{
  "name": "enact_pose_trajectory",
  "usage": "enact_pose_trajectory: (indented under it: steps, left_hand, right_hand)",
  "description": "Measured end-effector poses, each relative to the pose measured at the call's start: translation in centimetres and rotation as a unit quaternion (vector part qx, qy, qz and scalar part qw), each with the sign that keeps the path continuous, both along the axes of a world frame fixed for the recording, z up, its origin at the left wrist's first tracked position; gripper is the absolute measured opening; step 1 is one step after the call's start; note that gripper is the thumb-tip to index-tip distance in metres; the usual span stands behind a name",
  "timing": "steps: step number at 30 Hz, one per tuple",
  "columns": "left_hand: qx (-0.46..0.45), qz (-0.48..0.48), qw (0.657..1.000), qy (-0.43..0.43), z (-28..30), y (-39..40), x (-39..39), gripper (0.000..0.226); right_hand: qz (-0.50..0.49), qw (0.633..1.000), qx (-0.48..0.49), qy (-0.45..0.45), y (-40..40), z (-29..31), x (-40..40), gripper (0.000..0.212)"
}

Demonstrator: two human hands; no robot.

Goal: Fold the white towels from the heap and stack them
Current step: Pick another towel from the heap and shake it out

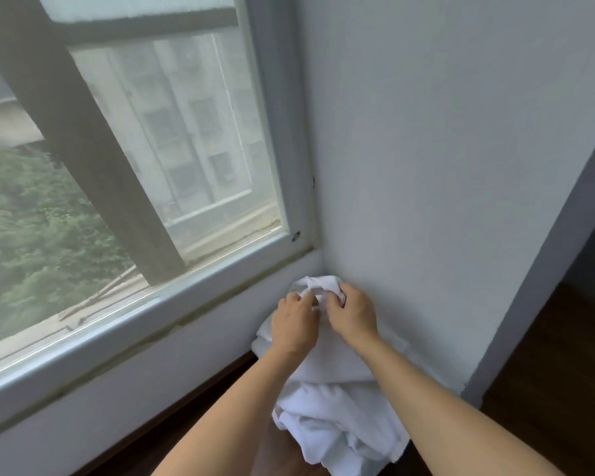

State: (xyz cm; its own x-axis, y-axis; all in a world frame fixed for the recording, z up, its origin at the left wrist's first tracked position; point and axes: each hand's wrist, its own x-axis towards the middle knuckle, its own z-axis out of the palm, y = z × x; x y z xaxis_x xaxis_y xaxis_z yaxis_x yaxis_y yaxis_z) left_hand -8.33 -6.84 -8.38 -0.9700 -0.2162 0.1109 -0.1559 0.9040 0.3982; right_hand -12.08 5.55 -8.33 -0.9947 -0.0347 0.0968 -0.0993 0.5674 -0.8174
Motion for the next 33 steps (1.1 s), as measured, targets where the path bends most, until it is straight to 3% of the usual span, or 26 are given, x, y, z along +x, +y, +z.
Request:
enact_pose_trajectory:
  steps: [3,5,8,11,14,17,20,22,25,27,28,30,32,33]
  left_hand:
    - [0.101,0.007,0.993,0.069,2.9,-1.3,0.3,0.024]
    - [0.137,-0.014,0.984,0.113,6.1,-2.3,1.1,0.035]
    - [0.089,-0.022,0.987,0.130,11.6,-3.8,2.8,0.049]
    - [0.117,0.008,0.972,0.205,16.2,-5.3,4.7,0.028]
    - [0.212,0.033,0.932,0.292,20.5,-7.3,7.5,0.017]
    - [0.208,0.018,0.916,0.342,24.5,-9.3,11.2,0.014]
    - [0.201,0.003,0.915,0.351,27.3,-11.8,15.4,0.019]
    - [0.216,0.010,0.911,0.352,28.6,-13.7,18.5,0.025]
    - [0.334,0.024,0.881,0.334,30.3,-16.2,23.4,0.044]
    - [0.440,0.021,0.845,0.304,31.1,-17.9,26.8,0.050]
    - [0.475,0.006,0.831,0.290,31.3,-18.9,28.5,0.040]
    - [0.491,-0.011,0.825,0.278,31.4,-20.8,32.0,0.019]
    - [0.468,0.015,0.833,0.295,31.3,-22.9,35.3,0.027]
    - [0.438,0.040,0.846,0.303,31.1,-24.0,36.8,0.035]
  right_hand:
    - [0.056,0.996,-0.070,0.029,-0.5,5.2,-0.5,0.017]
    - [0.079,0.992,-0.093,0.037,-0.9,9.2,-0.8,0.022]
    - [0.121,0.982,-0.129,0.063,-2.0,16.3,-0.8,0.025]
    - [0.162,0.966,-0.175,0.098,-3.6,23.6,0.4,0.015]
    - [0.208,0.947,-0.205,0.137,-5.2,29.2,3.0,0.025]
    - [0.247,0.933,-0.217,0.149,-6.9,33.2,6.2,0.026]
    - [0.290,0.917,-0.263,0.073,-9.0,34.9,9.1,0.020]
    - [0.368,0.891,-0.267,0.013,-11.0,34.8,11.4,0.039]
    - [0.475,0.842,-0.254,-0.028,-14.9,33.5,16.1,0.076]
    - [0.517,0.822,-0.238,-0.023,-17.5,32.3,19.0,0.079]
    - [0.523,0.821,-0.228,-0.018,-18.6,31.8,20.3,0.080]
    - [0.518,0.826,-0.221,0.001,-20.8,31.1,22.5,0.062]
    - [0.492,0.839,-0.231,0.025,-22.4,30.6,24.6,0.026]
    - [0.481,0.841,-0.246,0.029,-23.1,30.5,25.2,0.024]
